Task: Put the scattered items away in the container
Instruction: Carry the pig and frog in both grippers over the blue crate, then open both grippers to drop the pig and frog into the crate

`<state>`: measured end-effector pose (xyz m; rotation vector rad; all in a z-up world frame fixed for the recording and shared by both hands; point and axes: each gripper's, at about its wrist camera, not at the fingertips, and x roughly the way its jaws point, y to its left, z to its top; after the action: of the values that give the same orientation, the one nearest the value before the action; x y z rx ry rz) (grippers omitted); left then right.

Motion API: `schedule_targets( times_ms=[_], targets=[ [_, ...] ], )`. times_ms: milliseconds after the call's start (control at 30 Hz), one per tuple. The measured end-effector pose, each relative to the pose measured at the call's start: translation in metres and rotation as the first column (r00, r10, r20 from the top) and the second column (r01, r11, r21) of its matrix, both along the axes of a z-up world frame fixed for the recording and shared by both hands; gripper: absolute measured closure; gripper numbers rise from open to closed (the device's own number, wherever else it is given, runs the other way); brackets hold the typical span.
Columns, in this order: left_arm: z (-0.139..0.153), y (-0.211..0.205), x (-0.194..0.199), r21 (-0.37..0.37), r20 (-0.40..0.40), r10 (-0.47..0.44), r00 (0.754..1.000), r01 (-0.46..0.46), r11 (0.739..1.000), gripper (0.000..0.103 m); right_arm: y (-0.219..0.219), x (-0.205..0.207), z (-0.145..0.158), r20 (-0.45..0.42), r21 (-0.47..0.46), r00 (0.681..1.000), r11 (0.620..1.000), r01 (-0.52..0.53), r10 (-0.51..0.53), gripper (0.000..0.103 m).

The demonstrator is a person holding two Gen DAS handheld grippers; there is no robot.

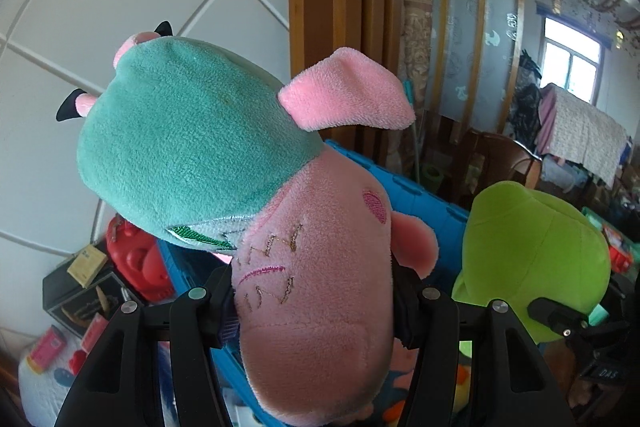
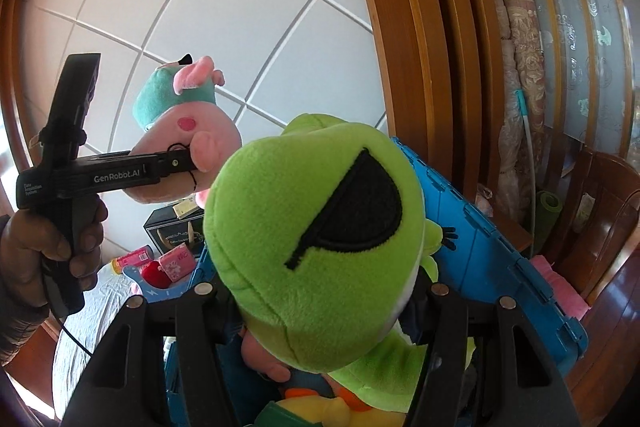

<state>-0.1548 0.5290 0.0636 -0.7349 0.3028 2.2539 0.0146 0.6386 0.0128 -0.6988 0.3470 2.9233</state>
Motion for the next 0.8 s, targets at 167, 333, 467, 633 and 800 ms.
schedule_targets(
  times_ms=[167, 333, 467, 633, 800],
  targets=[
    [0.005, 0.022, -0.017, 0.010, 0.010, -0.020, 1.000, 0.020, 1.000, 0.044, 0.012, -0.003, 0.000, 0.007, -0.004, 1.000, 1.000, 0.017, -0.017, 0.045],
    [0.007, 0.035, -0.033, 0.010, 0.013, -0.029, 0.999, 0.029, 1.000, 0.044, 0.020, -0.007, 0.002, 0.007, -0.004, 0.999, 1.000, 0.031, -0.031, 0.045],
    [0.005, 0.044, -0.042, 0.010, 0.017, -0.036, 0.999, 0.036, 0.999, 0.044, 0.025, -0.013, 0.000, 0.014, -0.007, 0.999, 0.999, 0.035, -0.035, 0.045],
    [0.002, 0.050, -0.054, 0.012, 0.025, -0.038, 0.999, 0.037, 0.999, 0.044, 0.027, -0.022, -0.002, 0.015, -0.003, 0.999, 0.999, 0.036, -0.036, 0.045],
    [-0.002, 0.051, -0.069, 0.016, 0.053, -0.038, 0.998, 0.038, 0.999, 0.035, 0.025, -0.031, -0.001, 0.008, 0.009, 0.998, 0.998, 0.059, -0.059, 0.028]
  ],
)
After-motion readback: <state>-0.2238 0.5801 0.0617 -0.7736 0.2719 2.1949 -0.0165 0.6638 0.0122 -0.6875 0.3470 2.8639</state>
